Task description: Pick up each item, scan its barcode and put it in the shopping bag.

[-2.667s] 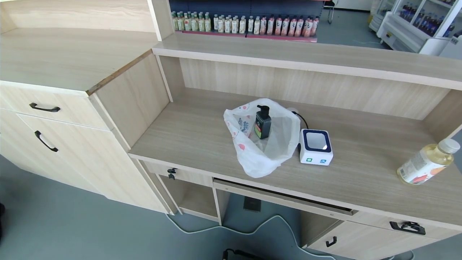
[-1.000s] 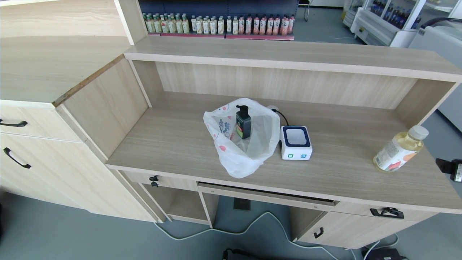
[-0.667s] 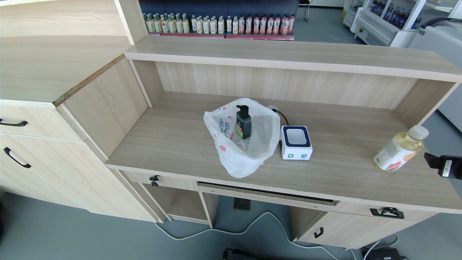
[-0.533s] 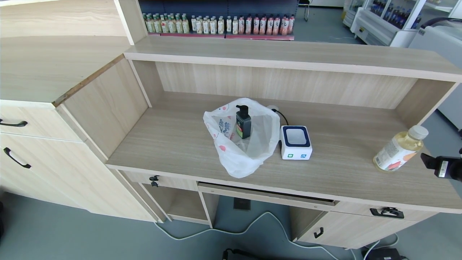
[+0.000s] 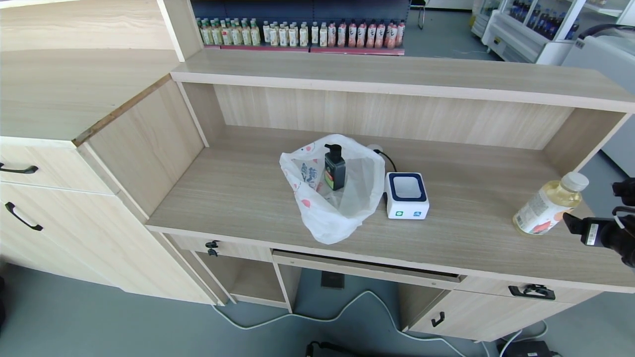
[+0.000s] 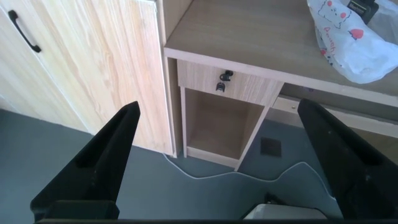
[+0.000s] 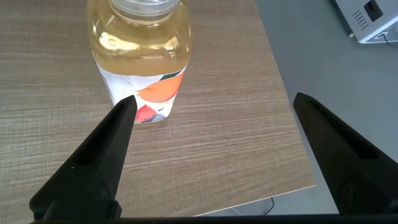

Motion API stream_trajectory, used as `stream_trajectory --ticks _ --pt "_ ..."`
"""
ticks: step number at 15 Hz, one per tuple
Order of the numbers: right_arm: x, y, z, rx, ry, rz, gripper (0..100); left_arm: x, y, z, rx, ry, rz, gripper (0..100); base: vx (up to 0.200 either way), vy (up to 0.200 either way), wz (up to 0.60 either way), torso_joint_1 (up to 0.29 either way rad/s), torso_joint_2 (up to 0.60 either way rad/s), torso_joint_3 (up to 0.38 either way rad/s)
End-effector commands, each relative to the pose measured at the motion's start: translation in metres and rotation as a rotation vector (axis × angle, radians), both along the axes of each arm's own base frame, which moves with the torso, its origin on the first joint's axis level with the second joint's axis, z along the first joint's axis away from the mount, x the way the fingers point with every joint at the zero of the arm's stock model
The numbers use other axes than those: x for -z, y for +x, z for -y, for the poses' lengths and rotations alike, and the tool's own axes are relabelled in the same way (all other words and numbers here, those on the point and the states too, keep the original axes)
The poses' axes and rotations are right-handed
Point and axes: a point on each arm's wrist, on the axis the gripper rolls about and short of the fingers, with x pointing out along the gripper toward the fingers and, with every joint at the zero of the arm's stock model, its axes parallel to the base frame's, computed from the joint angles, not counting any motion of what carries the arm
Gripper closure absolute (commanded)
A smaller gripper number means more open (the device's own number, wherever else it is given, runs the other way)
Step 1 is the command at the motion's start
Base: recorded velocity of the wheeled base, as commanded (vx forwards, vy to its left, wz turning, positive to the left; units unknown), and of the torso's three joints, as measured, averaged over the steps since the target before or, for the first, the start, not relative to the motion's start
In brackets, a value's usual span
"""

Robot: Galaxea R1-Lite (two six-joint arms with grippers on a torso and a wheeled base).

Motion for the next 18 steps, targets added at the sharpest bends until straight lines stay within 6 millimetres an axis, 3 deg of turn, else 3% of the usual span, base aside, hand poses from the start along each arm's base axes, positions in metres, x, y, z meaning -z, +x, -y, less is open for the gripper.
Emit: stream_trajectory --ticks 1,10,18 --pt "0.008 0.005 -0.001 -0.009 0.005 -0.014 0 0.000 0.000 0.000 -0.001 0.000 0.001 0 0.000 0.000 0.00 0.000 0.00 0.000" --pt "0.025 0.022 -0.004 -0.045 -0.030 0.013 0 0.000 0.000 0.000 -0.001 0.000 0.001 0 0.000 0.000 0.00 0.000 0.00 0.000" --pt "0.028 0.038 -0.015 -0.092 -0.040 0.041 0 0.000 0.000 0.000 -0.001 0.000 0.001 0 0.000 0.000 0.00 0.000 0.00 0.000"
